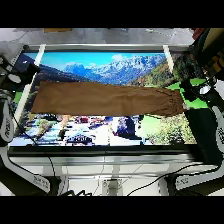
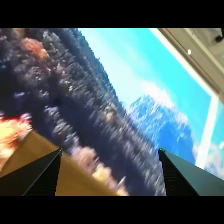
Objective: Fold the clothes and pants, and hang the long-sleeved shirts on hangers.
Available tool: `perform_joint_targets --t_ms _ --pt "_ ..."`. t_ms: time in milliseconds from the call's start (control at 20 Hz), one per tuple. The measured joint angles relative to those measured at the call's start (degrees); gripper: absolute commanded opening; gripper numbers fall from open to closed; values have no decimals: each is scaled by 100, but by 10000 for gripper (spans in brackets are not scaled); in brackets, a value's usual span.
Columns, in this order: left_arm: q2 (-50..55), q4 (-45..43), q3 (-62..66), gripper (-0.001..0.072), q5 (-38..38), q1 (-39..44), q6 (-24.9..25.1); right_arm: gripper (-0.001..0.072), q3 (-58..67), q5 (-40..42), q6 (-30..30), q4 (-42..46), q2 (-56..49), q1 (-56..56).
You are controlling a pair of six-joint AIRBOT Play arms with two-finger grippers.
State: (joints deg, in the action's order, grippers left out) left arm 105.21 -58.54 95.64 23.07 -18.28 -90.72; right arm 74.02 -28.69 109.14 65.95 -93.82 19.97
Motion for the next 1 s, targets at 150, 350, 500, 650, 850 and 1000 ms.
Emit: perform_joint_targets --t_ms 150,350,500,650,850,1000 --pt "-299 -28 0 573 914 -363 149 533 0 -179 -382 72 90 2" --pt "-890 -553 -566 573 2380 -780 199 533 0 -348 -822 149 208 4" --pt "-1580 -763 -1762 580 2452 -938 -92 535 0 -533 -1021 166 243 2" --pt "-2074 -826 -2896 581 2142 -1003 -553 567 0 -737 -1357 175 258 2" --pt "-2151 -682 -3595 582 1937 -1047 -848 625 0 -898 -1609 181 258 2" --pt "-2022 -577 -3766 582 1812 -1086 -1130 619 0 -940 -1683 181 258 2"
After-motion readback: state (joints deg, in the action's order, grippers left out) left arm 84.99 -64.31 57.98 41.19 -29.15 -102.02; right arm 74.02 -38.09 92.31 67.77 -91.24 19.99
